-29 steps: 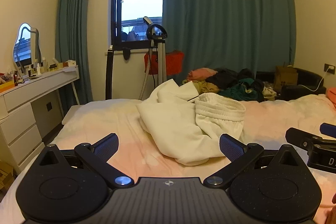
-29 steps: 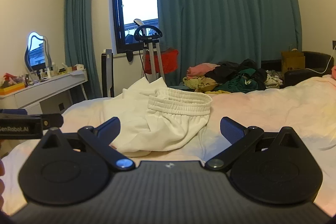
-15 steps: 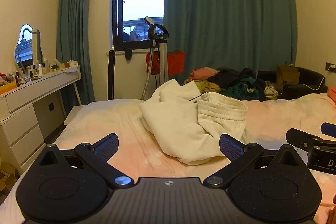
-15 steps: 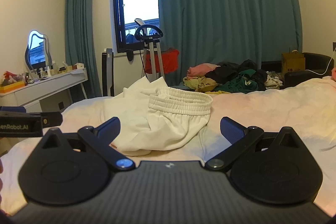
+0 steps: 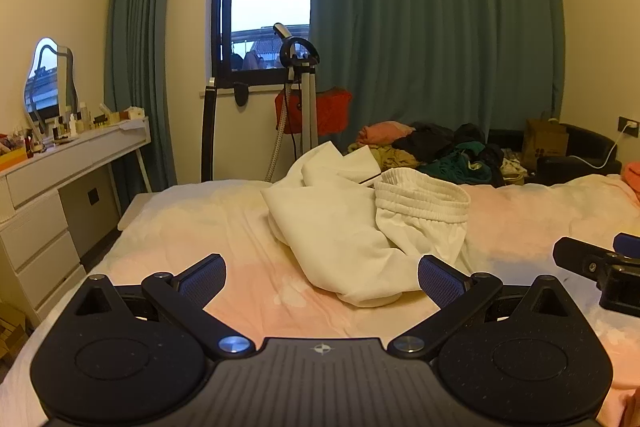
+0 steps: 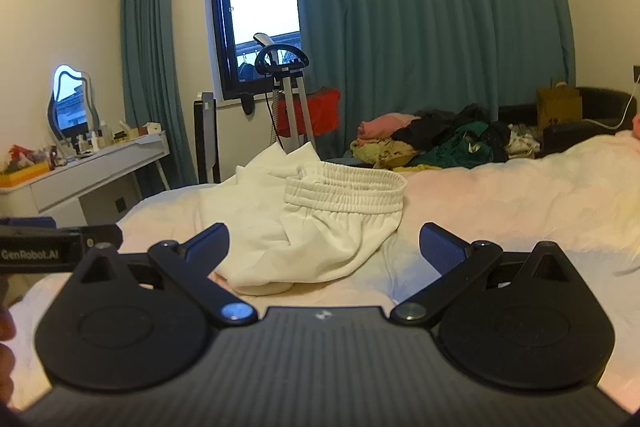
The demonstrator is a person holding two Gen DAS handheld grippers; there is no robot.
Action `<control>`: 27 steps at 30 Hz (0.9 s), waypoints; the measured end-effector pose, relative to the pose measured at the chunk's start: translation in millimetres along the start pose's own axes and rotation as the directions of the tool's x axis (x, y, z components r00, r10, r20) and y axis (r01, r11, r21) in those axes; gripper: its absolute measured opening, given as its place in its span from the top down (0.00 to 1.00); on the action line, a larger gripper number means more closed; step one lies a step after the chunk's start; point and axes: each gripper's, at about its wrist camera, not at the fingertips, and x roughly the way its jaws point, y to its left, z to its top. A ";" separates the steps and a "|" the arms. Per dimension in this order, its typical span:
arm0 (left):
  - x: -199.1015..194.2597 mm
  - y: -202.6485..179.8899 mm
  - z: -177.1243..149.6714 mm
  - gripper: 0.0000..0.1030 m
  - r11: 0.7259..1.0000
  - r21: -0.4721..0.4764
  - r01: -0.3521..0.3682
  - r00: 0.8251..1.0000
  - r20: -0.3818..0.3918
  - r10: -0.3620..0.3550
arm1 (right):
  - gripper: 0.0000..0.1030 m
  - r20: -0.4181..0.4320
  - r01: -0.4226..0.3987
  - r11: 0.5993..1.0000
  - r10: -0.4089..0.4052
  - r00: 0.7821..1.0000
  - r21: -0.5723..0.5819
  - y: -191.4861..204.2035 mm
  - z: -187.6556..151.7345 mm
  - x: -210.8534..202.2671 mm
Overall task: Fold clothes
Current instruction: 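Move both tools toward the white sweatpants on the bed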
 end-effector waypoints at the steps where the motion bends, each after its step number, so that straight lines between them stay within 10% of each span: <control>1: 0.5 -0.1 -0.8 0.00 1.000 0.001 -0.002 1.000 -0.002 0.002 | 0.00 -0.004 0.001 1.000 -0.001 1.000 0.003 -0.6 -0.1 0.6; 27: 15.5 -12.4 -5.1 0.00 0.997 -0.074 0.022 0.995 -0.091 -0.029 | 0.00 0.121 0.013 0.992 -0.028 0.992 0.126 -43.9 22.3 -16.6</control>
